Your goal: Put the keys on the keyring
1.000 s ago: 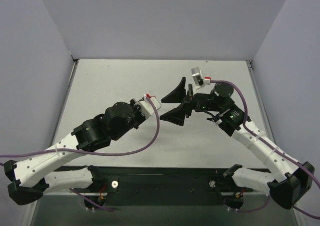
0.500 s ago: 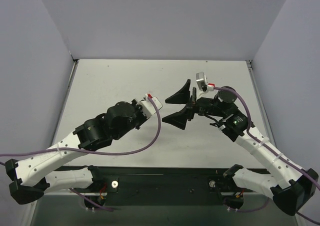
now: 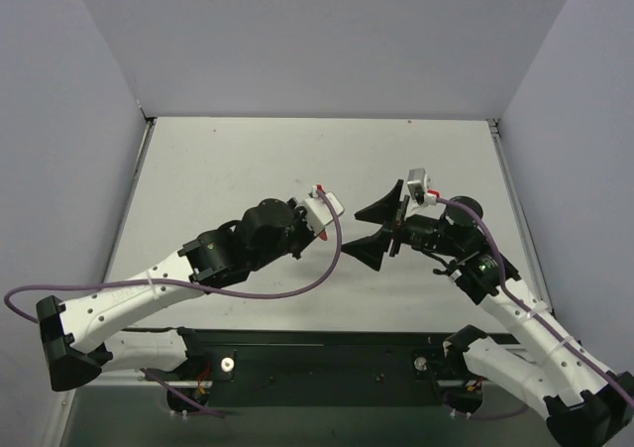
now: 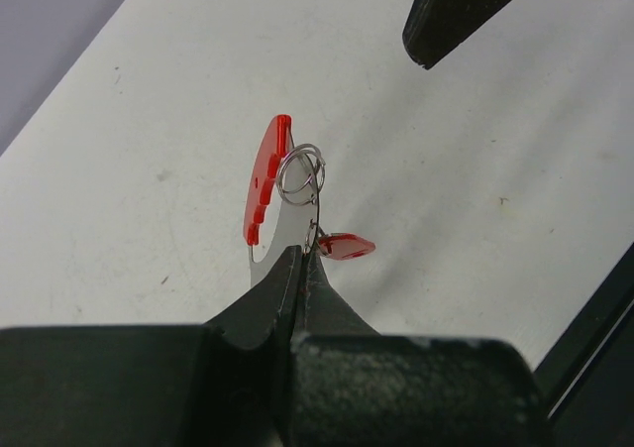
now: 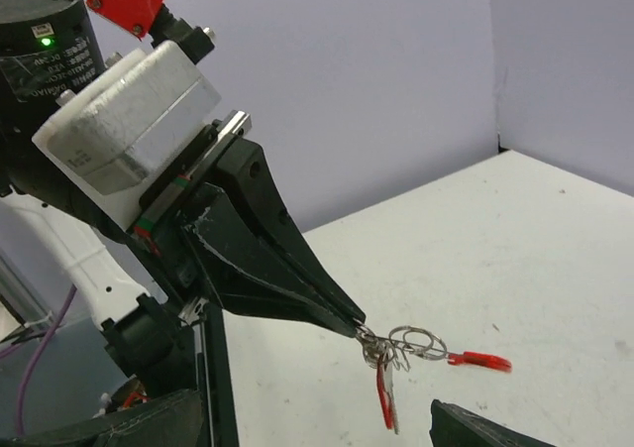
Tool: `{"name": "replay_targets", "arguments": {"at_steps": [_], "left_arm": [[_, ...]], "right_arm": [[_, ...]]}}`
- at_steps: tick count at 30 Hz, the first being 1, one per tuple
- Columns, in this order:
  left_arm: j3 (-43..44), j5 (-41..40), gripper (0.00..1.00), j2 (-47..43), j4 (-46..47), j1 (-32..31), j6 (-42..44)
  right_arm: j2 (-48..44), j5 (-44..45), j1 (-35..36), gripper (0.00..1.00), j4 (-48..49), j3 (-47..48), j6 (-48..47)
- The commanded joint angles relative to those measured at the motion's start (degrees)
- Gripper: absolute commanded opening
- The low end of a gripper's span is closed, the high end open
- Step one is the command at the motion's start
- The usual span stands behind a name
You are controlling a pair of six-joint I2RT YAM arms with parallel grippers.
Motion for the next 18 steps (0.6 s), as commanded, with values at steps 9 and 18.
{"name": "replay_targets", "arguments": {"at_steps": [9,18], "left_arm": [[-1.6,8.6,0.00,8.3,18.7,-1.8,-8.8],[-4.7,15.8,0.00,13.3,33.8,-3.1,-14.2]], "right_arm": [[-8.2,-2.3,-11.7,1.00,0.5,-5.6,4.9],[-8.9,-3.1,-16.9,1.00,0.5,-5.7,8.2]]}}
